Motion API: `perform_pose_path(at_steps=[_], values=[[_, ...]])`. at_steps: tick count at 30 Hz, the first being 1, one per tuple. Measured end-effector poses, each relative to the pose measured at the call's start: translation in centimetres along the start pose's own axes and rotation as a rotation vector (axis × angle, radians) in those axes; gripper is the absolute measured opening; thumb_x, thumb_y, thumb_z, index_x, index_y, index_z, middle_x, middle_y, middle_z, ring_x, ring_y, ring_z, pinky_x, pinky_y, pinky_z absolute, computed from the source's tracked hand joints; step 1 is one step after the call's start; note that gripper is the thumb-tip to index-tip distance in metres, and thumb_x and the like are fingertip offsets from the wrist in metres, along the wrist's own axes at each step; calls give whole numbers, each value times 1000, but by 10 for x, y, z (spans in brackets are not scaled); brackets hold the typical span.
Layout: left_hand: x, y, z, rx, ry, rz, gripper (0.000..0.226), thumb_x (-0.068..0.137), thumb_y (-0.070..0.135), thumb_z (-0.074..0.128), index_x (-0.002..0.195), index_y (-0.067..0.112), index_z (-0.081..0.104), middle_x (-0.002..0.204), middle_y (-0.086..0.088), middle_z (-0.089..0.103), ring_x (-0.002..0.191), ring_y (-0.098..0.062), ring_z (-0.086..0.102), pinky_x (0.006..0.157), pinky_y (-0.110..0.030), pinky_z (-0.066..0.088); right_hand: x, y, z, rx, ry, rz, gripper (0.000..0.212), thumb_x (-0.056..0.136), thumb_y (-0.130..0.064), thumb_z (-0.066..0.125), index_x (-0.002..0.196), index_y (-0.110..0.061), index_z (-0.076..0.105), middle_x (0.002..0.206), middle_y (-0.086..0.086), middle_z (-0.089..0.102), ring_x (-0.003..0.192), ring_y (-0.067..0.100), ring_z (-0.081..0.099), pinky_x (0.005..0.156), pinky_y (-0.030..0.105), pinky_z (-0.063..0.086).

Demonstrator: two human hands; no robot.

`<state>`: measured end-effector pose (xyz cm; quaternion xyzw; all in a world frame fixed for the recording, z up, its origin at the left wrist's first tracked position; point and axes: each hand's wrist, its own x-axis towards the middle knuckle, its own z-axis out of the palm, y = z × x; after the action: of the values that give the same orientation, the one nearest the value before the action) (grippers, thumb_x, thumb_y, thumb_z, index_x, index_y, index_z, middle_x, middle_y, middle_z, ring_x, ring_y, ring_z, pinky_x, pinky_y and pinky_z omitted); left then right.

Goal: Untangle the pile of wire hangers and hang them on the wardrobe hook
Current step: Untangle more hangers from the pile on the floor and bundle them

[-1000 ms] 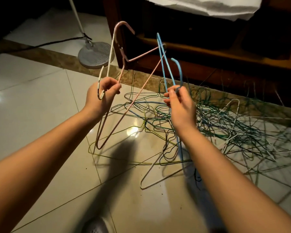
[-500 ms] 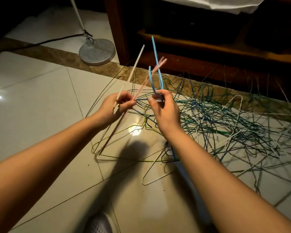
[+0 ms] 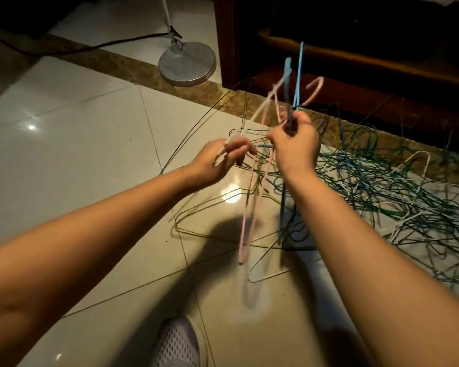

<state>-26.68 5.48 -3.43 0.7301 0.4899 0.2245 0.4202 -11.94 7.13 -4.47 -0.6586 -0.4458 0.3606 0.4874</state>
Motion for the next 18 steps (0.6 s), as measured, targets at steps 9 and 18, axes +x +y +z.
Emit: perform_pose_path(at_steps=[9,18], values=[[-2,7,-9,-338,128,-227,24,94,11,49,117,19,51,87,1,51,67,-6,47,58,-17,42,2,-3,-17,96,-84,-97,7,91,-14,55,90,-19,59,78,-10,61,77,14,68,77,39,57],[3,63,23,-730,133,-282,34,92,-7,44,117,14,50,104,-10,57,81,-15,66,76,-28,57,-15,-20,-68,234,93,-196,11,87,-18,59,84,-29,61,81,-6,66,78,15,68,67,24,53]])
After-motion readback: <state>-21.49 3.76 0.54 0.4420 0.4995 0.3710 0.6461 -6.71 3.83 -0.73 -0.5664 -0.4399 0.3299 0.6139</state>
